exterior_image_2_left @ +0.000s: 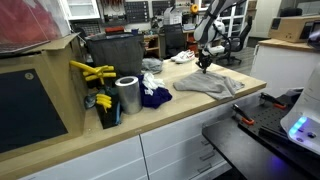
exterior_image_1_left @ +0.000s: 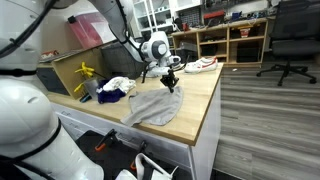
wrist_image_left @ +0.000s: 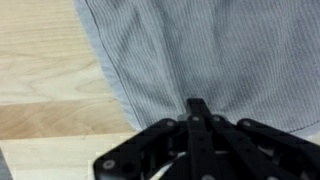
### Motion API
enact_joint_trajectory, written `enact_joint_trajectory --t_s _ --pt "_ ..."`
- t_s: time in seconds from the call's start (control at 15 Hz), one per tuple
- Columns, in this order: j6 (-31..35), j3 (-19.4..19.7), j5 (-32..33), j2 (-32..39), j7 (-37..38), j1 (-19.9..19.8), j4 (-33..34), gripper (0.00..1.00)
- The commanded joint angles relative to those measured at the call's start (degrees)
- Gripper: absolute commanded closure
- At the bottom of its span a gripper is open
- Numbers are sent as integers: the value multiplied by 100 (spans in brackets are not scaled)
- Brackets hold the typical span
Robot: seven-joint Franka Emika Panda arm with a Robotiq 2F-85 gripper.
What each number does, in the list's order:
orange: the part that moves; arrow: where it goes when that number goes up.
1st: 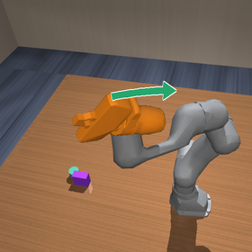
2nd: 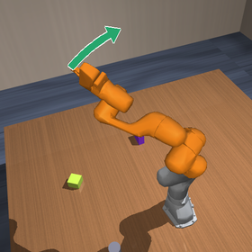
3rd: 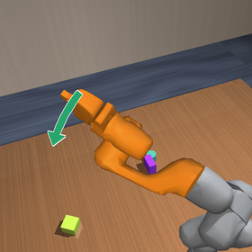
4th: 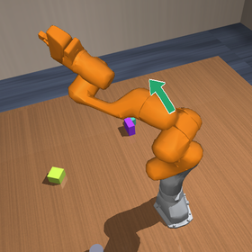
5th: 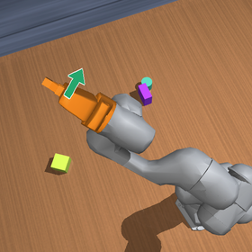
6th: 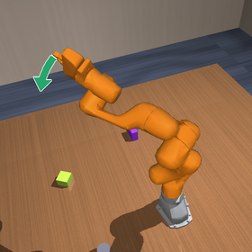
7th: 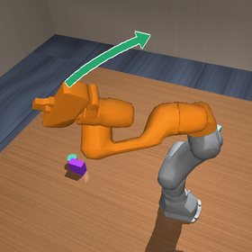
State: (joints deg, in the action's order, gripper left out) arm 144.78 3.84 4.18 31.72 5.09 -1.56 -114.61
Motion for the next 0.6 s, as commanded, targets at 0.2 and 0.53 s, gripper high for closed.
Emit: enact_joint_trajectory --t_s 0.2,0.53 --pt "-353 44 -206 612 294 66 788 100" --pt "-570 98 -138 915 388 91 1348 100"
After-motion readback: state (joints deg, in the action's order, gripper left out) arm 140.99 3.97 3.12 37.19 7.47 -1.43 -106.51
